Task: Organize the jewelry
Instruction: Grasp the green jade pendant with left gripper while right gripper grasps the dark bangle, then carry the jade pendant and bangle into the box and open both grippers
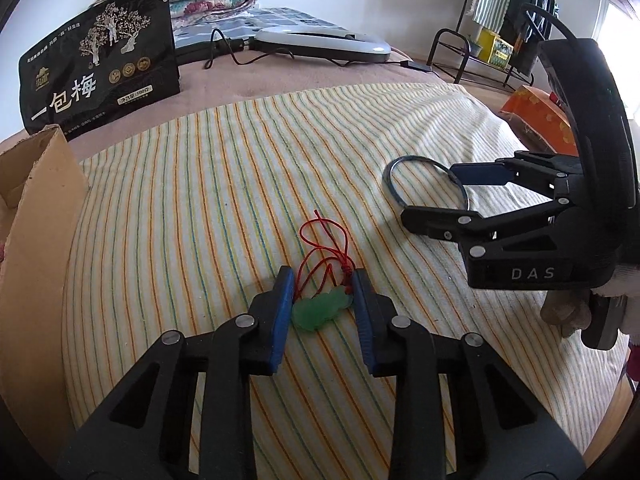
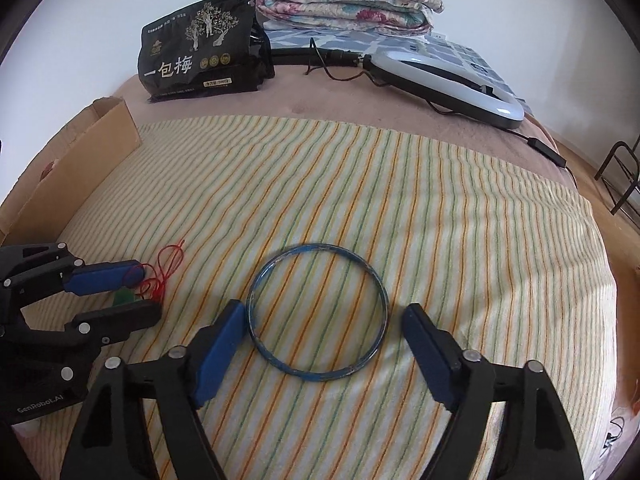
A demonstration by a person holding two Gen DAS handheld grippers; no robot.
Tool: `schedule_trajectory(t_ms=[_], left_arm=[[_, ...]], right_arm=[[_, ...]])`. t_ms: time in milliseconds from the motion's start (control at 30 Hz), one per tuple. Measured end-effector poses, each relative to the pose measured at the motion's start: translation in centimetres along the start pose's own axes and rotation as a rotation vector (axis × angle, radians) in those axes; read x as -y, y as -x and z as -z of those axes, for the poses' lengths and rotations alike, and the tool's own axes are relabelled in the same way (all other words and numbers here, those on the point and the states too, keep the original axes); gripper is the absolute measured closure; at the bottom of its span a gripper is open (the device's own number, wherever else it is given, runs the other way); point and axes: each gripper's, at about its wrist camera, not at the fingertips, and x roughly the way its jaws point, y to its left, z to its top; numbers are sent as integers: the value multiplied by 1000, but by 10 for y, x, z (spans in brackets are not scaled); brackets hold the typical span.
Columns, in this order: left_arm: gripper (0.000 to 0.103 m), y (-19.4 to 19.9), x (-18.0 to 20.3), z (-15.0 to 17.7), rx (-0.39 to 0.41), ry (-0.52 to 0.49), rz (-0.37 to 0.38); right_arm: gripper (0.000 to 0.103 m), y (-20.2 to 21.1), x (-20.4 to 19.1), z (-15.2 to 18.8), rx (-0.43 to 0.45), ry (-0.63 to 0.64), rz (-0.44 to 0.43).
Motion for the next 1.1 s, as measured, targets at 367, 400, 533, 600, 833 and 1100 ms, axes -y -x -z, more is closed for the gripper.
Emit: schedule_trajectory(t_ms=[367, 400, 533, 600, 833, 1100], left_arm=[[75, 16, 3, -2, 30, -7, -2], [75, 20, 3, -2, 36, -6, -1], [75, 36, 2, -5, 68, 1, 6], [75, 45, 0, -7, 84, 7, 12], [75, 84, -7, -17, 150, 30, 21], [75, 136, -23, -22, 238, 47, 2]], right_arm=[[30, 21, 4, 3, 54, -32, 18], [30, 24, 5, 3, 59, -34, 21], [30, 42, 6, 1, 82, -36, 33], [30, 51, 6, -1, 95, -36, 35], [30, 81, -5, -3, 132, -20, 36], [30, 116, -30, -14, 173, 27, 28]])
